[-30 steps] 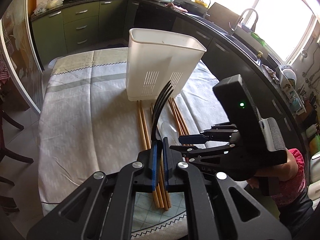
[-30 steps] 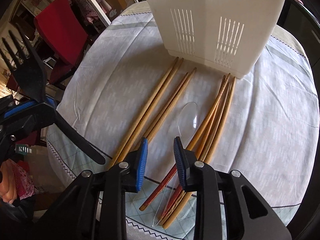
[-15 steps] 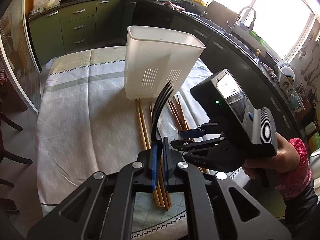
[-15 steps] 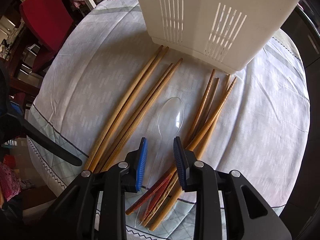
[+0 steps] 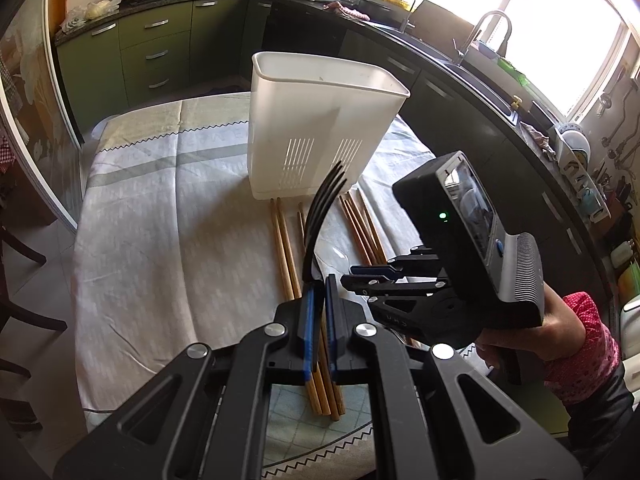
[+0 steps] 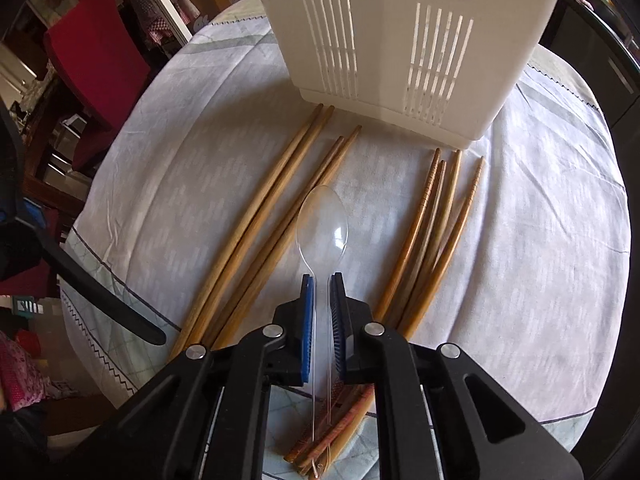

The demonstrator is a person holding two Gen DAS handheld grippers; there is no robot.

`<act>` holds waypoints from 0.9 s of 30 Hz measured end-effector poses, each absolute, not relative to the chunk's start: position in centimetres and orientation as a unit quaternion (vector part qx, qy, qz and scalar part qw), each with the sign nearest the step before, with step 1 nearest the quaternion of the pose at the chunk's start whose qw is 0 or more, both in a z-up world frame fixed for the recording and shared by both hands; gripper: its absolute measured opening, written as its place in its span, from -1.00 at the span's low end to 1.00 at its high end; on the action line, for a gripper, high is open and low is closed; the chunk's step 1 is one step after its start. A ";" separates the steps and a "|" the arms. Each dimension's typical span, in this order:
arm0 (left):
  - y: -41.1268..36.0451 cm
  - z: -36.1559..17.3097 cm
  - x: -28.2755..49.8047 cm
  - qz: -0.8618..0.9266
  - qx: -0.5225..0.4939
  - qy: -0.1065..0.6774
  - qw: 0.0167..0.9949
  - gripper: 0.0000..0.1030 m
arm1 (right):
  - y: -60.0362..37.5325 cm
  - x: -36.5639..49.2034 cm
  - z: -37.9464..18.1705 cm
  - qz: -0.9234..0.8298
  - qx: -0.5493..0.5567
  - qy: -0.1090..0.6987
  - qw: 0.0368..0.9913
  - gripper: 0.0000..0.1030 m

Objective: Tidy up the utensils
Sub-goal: 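Lift the black fork with the left gripper while the right gripper grasps the clear spoon, then drop the fork into the white holder with the left gripper while the right gripper carries the spoon over it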

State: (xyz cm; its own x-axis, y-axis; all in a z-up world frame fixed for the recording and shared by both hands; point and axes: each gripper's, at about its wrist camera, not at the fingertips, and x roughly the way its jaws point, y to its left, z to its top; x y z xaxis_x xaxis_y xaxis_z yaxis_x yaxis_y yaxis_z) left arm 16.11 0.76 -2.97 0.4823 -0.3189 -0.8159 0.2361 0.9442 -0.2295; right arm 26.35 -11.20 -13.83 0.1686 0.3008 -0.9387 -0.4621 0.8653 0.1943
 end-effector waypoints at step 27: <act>0.3 10.9 25.6 -0.130 -0.057 0.300 0.943 -0.89 | -19.4 20.7 -1.4 0.300 0.108 0.365 0.875 -0.81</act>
State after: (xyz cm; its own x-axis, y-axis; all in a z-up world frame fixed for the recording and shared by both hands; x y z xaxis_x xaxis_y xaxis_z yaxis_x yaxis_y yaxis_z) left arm 25.61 0.26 10.93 0.7860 -0.2794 -0.5514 0.2116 0.9598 -0.1847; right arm 20.69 -19.43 -1.40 0.5537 0.6039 -0.5733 -0.4463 0.7965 0.4080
